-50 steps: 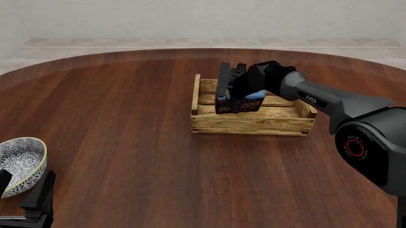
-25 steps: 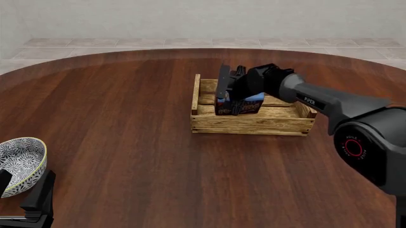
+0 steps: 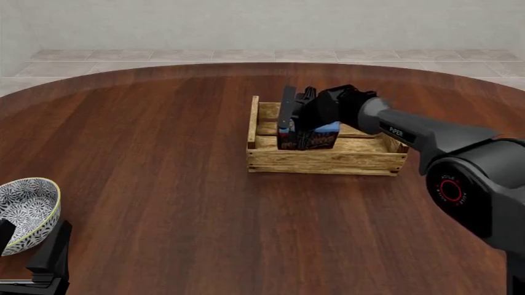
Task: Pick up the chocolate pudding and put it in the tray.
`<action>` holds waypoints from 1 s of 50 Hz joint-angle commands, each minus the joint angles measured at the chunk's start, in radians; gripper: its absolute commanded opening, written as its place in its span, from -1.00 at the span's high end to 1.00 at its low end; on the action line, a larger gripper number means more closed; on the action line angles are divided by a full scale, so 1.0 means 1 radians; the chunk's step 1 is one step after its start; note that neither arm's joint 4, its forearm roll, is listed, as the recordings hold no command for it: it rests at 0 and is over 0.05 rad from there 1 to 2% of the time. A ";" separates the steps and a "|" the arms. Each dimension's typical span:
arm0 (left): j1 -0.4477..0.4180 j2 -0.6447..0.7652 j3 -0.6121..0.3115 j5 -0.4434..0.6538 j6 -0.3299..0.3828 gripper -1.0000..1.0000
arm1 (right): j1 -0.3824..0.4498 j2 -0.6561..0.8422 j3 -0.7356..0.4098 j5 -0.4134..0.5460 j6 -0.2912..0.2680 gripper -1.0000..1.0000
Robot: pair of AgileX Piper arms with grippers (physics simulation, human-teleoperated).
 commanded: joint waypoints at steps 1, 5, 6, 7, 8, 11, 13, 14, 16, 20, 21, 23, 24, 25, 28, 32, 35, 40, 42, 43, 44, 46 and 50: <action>0.000 0.000 0.000 0.000 0.000 -1.00 | -0.011 0.029 -0.018 0.005 0.020 1.00; 0.000 0.000 0.000 0.000 0.000 -1.00 | -0.032 0.053 -0.058 0.007 0.014 -1.00; 0.000 0.000 0.000 0.000 0.000 -1.00 | -0.028 0.046 -0.045 0.001 0.014 -1.00; 0.000 0.000 0.000 0.000 0.000 -1.00 | -0.035 0.054 -0.053 0.000 0.010 -1.00; 0.000 0.000 0.000 0.000 0.000 -1.00 | -0.034 0.053 -0.051 0.000 0.011 -1.00; 0.000 0.000 0.000 0.000 0.000 -1.00 | -0.039 0.059 -0.061 0.000 0.008 -1.00; 0.000 0.000 0.000 0.000 0.000 -1.00 | -0.039 0.059 -0.067 0.002 0.014 -1.00; 0.000 0.000 0.000 0.000 0.000 -1.00 | -0.039 0.059 -0.067 0.002 0.014 -1.00; 0.000 0.000 0.000 0.000 0.000 -1.00 | -0.041 0.063 -0.074 0.001 0.013 -1.00; 0.000 0.000 0.000 0.000 0.000 -1.00 | -0.044 0.057 -0.071 0.001 0.013 -1.00; 0.000 0.000 0.000 0.000 0.000 -1.00 | -0.047 0.054 -0.071 -0.001 0.010 -1.00; 0.000 0.000 0.000 0.000 0.000 -1.00 | -0.048 0.049 -0.073 0.000 0.010 -1.00; 0.000 0.000 0.000 0.000 0.000 -1.00 | -0.049 0.048 -0.078 0.002 0.012 -1.00; 0.000 0.000 0.000 0.000 0.000 -1.00 | -0.048 0.043 -0.077 0.004 0.013 -1.00; 0.000 0.000 0.000 0.000 0.000 -1.00 | -0.050 0.037 -0.077 0.005 0.010 -1.00; 0.000 0.000 0.000 0.000 0.000 -1.00 | -0.052 0.017 -0.068 0.009 0.008 -1.00; 0.000 0.000 0.000 0.000 0.000 -1.00 | -0.051 -0.007 -0.061 0.014 0.005 -1.00; 0.000 0.000 0.000 0.000 0.000 -1.00 | -0.045 -0.054 -0.051 0.030 0.010 -1.00; 0.000 0.000 0.000 0.000 0.000 -1.00 | -0.044 -0.087 -0.032 0.030 0.006 -1.00; 0.000 0.000 0.000 0.000 0.000 -1.00 | -0.040 -0.099 -0.021 0.029 0.006 -1.00; 0.000 0.000 0.000 0.000 0.000 -1.00 | -0.043 -0.108 -0.024 0.029 0.005 -1.00; 0.000 0.000 0.000 0.000 0.000 -1.00 | -0.039 -0.144 -0.014 0.043 0.007 -1.00; 0.000 0.000 0.000 0.000 0.000 -1.00 | -0.041 -0.207 0.010 0.052 -0.005 -1.00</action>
